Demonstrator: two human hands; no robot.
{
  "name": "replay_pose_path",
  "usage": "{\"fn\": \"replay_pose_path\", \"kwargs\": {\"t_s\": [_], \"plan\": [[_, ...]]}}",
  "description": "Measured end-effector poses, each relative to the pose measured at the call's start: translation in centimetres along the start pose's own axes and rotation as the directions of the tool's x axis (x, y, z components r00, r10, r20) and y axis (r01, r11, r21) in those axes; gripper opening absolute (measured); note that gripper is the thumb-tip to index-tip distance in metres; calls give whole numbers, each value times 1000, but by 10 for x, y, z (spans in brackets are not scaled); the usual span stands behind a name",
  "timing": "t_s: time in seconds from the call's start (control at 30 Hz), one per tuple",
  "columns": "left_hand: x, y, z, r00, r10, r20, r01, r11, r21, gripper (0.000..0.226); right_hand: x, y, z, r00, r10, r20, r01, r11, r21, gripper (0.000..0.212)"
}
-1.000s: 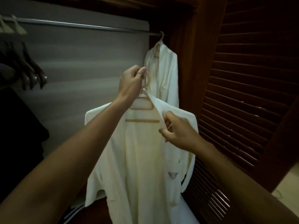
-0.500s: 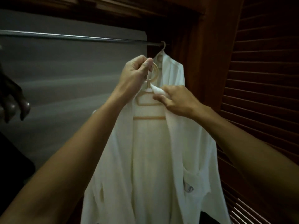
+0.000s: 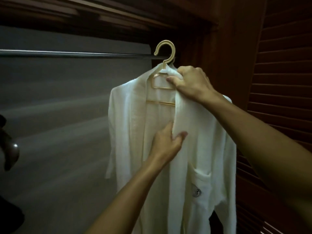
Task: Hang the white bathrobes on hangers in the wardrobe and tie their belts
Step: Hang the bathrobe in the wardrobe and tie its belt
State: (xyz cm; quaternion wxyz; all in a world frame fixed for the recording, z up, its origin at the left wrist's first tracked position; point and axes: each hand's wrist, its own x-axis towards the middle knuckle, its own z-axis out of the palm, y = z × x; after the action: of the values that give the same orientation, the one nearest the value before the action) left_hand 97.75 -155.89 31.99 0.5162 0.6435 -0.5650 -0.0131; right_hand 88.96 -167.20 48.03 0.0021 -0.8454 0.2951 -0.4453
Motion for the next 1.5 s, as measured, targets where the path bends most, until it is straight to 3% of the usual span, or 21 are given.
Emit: {"fn": "replay_pose_path", "kwargs": {"t_s": [0.07,0.23,0.27,0.37,0.4,0.5,0.6,0.7,0.8,0.93,1.03,1.2,1.3,1.5], "plan": [[26,-8,-12,996,-38,-80,37,999,-21,17,12,7,2,1000,2,4,-2,1000,-7,37],[89,-25,-57,957,-65,-281,48,997,-67,25,46,30,19,995,14,102,-22,997,72,42],[101,-32,-55,963,-77,-260,64,996,-57,24,57,31,26,994,24,110,-33,996,77,44],[126,-59,-36,994,-96,-59,106,969,221,29,89,43,47,994,36,106,-46,994,97,56],[137,-70,-32,993,-95,-66,109,960,257,28,103,51,55,994,35,102,-46,993,110,54],[163,-86,-35,946,-144,-289,187,974,125,29,139,77,76,992,22,121,-39,990,139,44],[213,-105,-34,865,-171,-471,241,966,92,55,181,99,97,993,-44,108,25,985,168,46],[260,-128,-25,888,-173,-425,268,948,173,84,223,115,111,992,-33,122,8,979,205,46],[301,-140,-10,865,-189,-464,342,900,270,98,260,129,125,977,-12,213,-42,968,249,47],[346,-155,5,872,-94,-481,295,884,362,71,288,159,139,969,42,243,-104,963,249,37],[371,-170,15,906,-49,-421,196,930,313,58,302,188,156,956,139,258,-188,966,179,24],[409,-177,44,928,-160,-337,229,957,175,68,327,220,183,949,164,270,-190,979,72,40],[420,-195,61,950,-217,-224,261,946,192,70,325,240,205,950,145,276,-135,989,-56,60],[424,-216,79,944,-269,-193,293,950,106,71,326,255,224,964,142,225,-106,981,-162,50]]}}
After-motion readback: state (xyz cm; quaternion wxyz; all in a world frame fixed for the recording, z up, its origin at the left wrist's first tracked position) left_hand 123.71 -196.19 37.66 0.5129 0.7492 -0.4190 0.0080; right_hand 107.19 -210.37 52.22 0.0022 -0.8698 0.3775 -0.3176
